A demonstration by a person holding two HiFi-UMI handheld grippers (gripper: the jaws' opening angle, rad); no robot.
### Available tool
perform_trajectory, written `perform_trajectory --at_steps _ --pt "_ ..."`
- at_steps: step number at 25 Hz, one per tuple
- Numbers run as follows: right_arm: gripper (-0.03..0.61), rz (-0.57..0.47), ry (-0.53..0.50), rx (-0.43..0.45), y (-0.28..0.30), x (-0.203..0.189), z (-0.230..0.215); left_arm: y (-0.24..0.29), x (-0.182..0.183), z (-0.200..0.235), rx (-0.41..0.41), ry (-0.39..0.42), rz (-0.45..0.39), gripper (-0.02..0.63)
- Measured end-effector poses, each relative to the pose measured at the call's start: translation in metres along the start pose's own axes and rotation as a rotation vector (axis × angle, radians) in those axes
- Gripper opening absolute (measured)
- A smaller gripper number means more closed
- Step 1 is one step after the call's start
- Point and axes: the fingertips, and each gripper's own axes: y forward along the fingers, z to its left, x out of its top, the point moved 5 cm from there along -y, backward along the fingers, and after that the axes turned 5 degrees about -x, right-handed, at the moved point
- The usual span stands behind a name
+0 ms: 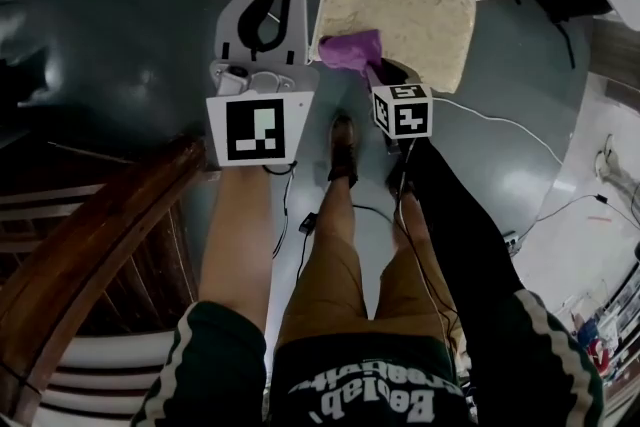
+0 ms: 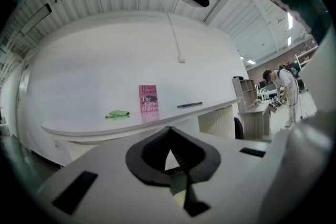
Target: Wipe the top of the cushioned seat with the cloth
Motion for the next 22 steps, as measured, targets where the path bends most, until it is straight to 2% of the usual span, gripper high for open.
perform_trajectory --at_steps 14,18,22 --pt "0.104 0.108 0.061 -0.243 -0.091 -0.067 -0.188 0.051 0.02 -0.099 -0.05 -0.023 -0.001 0.014" --pt "0.104 0.112 0.071 -0.253 -0.102 -0.077 -0.209 0.062 0.023 -0.117 -0.055 -0.022 -0.002 0.014" --pt "0.104 0.09 0.082 -0.226 -0.102 -0.078 -0.207 0.068 0.023 -0.131 -0.067 -0.013 0.003 0.014"
